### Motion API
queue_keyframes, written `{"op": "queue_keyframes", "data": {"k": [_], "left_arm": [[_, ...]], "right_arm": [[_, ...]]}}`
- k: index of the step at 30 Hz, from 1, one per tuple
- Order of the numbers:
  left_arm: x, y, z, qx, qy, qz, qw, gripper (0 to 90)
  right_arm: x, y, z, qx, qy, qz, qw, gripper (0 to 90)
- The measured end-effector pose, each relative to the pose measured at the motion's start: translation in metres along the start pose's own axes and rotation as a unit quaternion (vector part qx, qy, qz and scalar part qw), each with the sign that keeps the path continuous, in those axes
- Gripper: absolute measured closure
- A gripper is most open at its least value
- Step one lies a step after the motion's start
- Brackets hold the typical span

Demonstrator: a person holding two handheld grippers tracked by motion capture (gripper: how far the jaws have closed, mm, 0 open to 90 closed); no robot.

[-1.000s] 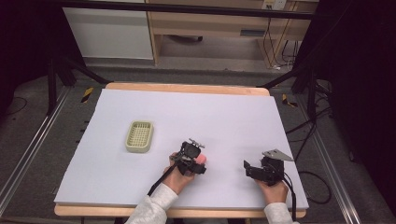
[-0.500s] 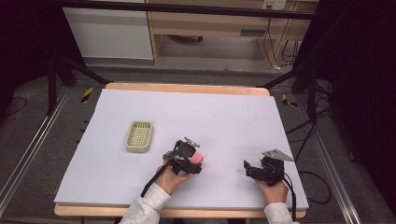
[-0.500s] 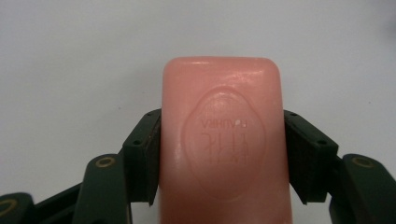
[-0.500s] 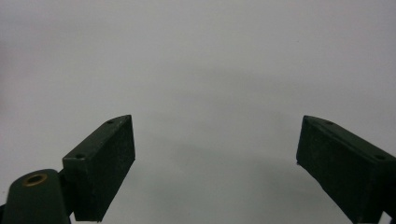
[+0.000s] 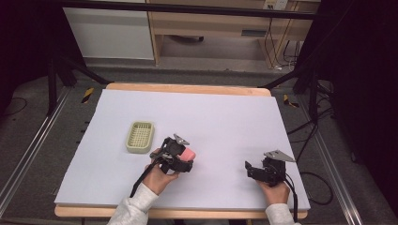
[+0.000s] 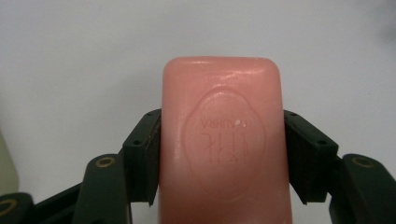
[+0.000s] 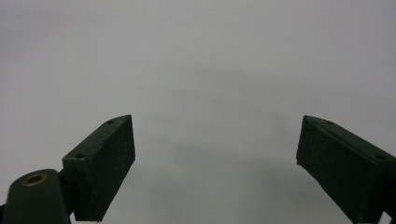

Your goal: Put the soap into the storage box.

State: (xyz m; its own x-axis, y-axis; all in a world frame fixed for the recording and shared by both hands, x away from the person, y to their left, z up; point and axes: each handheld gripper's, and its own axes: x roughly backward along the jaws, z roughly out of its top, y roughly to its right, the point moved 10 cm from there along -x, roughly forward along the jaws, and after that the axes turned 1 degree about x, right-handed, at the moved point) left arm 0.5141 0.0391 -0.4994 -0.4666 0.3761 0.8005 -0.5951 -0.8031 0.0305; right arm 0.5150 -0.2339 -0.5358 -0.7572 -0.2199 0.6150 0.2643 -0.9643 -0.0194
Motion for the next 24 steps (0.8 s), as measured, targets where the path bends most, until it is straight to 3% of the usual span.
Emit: {"op": "queue_keyframes", "data": {"k": [15,24], "left_arm": [[0.025,-0.034,-0.007,0.015,0.011,0.016,0.9997,37.1],[0.035,-0.061,-0.010,0.041,0.023,0.024,0.9986,37.0]], "right_arm": [[0.000,0.000,0.000,-0.002,-0.002,0.000,1.0000,11.8],[0.001,-0.001,-0.001,0.001,-0.001,0.000,1.0000,11.9]]}}
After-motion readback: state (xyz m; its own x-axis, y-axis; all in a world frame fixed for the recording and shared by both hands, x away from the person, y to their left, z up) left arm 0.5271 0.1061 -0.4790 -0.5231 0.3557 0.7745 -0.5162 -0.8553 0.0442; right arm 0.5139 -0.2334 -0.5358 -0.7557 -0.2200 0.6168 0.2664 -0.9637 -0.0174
